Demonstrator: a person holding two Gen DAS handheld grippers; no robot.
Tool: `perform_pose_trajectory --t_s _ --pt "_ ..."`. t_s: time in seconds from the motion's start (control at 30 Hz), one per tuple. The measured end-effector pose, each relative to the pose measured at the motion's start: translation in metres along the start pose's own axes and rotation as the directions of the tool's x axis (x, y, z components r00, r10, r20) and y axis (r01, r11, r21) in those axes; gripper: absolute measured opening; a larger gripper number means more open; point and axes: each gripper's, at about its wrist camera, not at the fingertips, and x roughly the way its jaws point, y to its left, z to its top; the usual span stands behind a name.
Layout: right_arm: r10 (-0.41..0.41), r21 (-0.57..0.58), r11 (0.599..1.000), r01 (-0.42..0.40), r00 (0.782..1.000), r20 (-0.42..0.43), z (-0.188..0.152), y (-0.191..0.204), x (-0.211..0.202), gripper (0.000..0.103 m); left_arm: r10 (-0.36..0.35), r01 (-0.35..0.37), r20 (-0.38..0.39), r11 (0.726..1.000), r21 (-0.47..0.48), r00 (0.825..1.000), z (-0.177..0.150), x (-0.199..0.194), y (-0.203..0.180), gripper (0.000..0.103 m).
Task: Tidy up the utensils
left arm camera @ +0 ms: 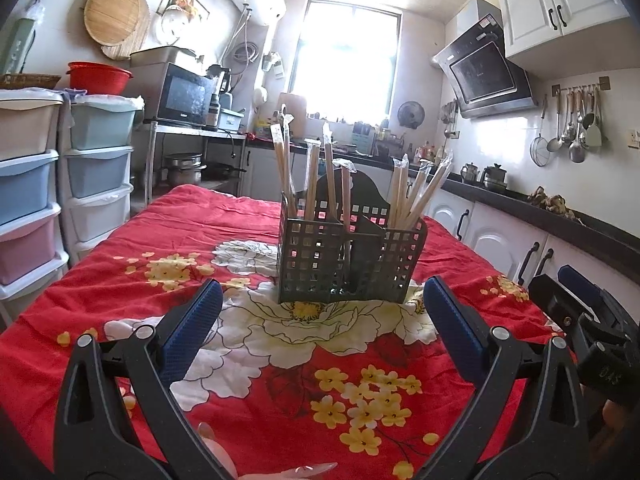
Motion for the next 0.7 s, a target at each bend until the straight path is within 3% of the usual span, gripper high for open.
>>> perform_pose_trajectory --t_s 0.7 --pt "-0.001 0.002 1.000 0.001 1.000 0.000 -0.0003 -0.0003 -0.0002 0.097 0.003 -0.003 0.000 1.000 0.001 1.000 0.0004 -0.0009 0.0002 0.093"
